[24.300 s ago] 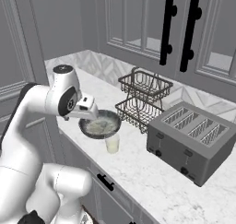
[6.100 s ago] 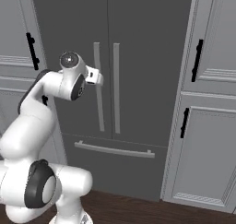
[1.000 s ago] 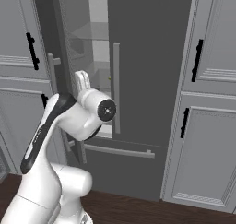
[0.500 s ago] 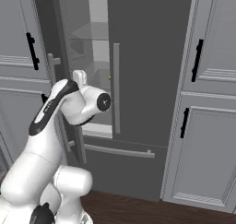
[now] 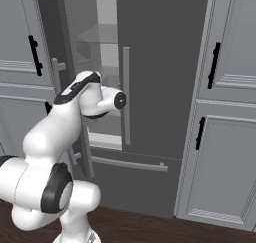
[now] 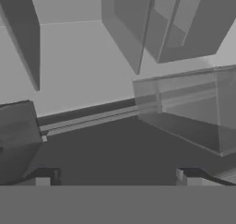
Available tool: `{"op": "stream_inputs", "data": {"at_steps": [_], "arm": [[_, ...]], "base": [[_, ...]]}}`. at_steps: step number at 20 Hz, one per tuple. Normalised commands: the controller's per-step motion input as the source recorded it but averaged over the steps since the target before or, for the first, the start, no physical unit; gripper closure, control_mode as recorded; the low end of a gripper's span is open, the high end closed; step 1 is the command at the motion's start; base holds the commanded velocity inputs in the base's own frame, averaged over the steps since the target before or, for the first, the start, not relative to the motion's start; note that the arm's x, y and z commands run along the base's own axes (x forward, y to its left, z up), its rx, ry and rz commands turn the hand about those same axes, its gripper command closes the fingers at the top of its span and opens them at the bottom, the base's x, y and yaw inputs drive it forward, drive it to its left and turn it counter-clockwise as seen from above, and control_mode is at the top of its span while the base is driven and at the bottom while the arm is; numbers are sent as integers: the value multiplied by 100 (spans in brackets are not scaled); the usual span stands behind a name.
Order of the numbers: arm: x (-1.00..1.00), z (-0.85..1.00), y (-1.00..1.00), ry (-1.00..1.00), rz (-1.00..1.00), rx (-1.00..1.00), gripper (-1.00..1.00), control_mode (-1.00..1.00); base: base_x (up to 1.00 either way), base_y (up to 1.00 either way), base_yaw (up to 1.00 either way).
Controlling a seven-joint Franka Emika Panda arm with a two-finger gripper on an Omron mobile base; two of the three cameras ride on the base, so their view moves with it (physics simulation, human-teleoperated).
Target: Grab a lemon wedge from the fridge and one ice cube from the ice bowl, and put them in the glass of lemonade.
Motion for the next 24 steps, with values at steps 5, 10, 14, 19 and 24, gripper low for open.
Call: {"op": "stream_inputs", "data": {"at_steps": [5, 10, 14, 19, 24], "arm": [[63, -25, 6, 0, 0, 0, -100, -100], [28, -36, 73, 6, 3, -2, -100, -100], [-7, -26, 100, 4, 12, -2, -100, -100], [-86, -2, 98, -6, 24, 0, -100, -100], [-100, 1, 90, -16, 26, 0, -100, -100]], "base": [[0, 0, 0], [0, 0, 0], [0, 0, 0], [0, 0, 0], [0, 0, 0]]}}
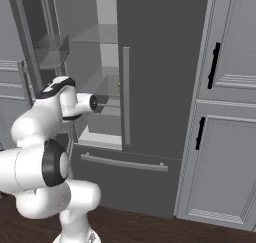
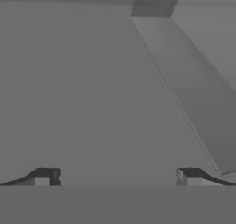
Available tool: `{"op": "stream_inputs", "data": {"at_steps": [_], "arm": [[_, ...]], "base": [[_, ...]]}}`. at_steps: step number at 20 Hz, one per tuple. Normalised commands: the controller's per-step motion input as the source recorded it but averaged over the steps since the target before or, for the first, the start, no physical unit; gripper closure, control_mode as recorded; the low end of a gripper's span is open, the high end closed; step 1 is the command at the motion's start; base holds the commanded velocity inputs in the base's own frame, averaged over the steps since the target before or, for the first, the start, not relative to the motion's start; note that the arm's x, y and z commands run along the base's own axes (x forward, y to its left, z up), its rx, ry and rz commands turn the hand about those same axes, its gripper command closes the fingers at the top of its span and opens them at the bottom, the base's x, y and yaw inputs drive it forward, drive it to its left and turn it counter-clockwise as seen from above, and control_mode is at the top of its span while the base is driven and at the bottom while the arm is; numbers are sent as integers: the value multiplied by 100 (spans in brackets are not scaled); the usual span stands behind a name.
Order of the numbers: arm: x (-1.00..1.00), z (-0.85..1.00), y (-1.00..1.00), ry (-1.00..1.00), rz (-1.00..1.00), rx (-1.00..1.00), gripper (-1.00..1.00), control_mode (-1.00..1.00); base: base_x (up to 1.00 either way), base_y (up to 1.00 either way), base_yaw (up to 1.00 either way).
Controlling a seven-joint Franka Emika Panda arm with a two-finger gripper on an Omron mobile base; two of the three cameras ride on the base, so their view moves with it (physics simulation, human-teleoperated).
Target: Grab a lemon wedge from the fridge and one ice cube from the ice bowl, and put them in the glass of lemonade.
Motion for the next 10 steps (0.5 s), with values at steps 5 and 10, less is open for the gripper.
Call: {"op": "stream_inputs", "data": {"at_steps": [5, 10], "arm": [[-85, 36, -3, -23, 8, 8, -100, -100], [-16, 37, -92, -35, -9, 1, -100, -100]], "base": [[0, 0, 0], [0, 0, 0]]}}
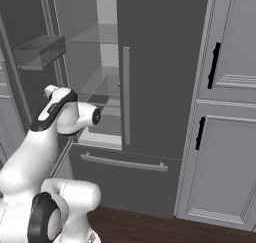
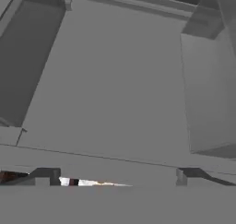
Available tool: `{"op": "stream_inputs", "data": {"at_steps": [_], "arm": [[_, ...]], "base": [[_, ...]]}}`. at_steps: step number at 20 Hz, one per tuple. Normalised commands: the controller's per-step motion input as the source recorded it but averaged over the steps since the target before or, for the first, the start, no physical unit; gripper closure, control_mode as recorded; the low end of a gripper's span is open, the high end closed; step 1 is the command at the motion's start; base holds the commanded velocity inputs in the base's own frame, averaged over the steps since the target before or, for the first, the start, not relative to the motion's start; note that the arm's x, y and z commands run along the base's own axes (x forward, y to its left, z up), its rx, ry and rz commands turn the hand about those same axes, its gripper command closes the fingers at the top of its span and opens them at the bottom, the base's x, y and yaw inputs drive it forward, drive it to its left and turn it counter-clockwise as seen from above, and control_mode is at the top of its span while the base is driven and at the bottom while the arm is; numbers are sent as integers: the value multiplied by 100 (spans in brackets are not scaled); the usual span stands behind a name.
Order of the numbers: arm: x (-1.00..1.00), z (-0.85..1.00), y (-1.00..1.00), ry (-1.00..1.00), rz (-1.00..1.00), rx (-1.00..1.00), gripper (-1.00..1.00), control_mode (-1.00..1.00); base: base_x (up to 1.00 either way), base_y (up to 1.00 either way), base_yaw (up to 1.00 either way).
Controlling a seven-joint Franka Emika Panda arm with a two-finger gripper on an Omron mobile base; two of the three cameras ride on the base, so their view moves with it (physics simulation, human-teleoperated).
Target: Grab a lemon wedge from the fridge and one ice cube from the ice bowl, and put them in the glass of lemonade.
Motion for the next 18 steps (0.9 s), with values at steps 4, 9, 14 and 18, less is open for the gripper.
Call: {"op": "stream_inputs", "data": {"at_steps": [4, 9, 14, 18], "arm": [[-5, 26, -100, -40, -12, -20, -100, -100], [-12, 38, -100, -20, -19, -42, -100, -100], [0, 56, -100, 0, -23, -49, -100, -100], [0, 18, -100, 0, -21, -49, -100, -100]], "base": [[0, 0, 0], [0, 0, 0], [0, 0, 0], [0, 0, 0]]}}
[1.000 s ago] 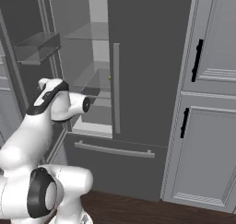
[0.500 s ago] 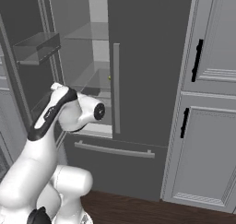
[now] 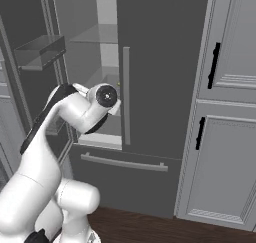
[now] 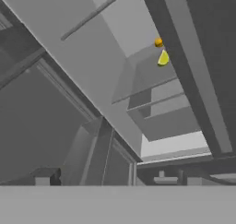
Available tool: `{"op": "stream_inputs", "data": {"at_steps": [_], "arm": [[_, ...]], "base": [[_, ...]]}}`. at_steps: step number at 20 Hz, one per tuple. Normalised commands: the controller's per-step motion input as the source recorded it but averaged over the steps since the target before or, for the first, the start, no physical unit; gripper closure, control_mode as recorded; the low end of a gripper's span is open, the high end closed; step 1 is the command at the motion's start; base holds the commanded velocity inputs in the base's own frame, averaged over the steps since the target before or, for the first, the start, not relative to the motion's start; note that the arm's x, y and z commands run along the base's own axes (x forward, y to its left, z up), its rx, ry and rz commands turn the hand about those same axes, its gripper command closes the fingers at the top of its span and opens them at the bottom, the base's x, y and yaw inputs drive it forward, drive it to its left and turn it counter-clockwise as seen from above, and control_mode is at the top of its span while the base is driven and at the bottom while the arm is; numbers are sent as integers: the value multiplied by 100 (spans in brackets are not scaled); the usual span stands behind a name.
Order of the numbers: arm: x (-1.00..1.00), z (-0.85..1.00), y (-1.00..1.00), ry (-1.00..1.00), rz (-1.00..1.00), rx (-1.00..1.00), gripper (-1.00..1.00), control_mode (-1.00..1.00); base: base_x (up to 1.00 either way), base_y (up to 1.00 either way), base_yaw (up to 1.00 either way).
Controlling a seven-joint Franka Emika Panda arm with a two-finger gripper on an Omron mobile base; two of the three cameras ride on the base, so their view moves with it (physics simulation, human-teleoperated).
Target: Grab a lemon wedge from the fridge and one ice cube from the ice bowl, and put them in the glass of lemonade.
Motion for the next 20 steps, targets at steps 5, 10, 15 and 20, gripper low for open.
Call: {"op": "stream_inputs", "data": {"at_steps": [5, 10, 15, 20], "arm": [[20, 0, -83, 4, -10, -45, -100, -100], [79, 0, -8, 2, -3, -26, -100, -100], [80, -4, 1, 0, 0, -5, -100, -100], [83, -17, -2, 0, 0, 0, -100, -100]], "base": [[0, 0, 0], [0, 0, 0], [0, 0, 0], [0, 0, 0]]}}
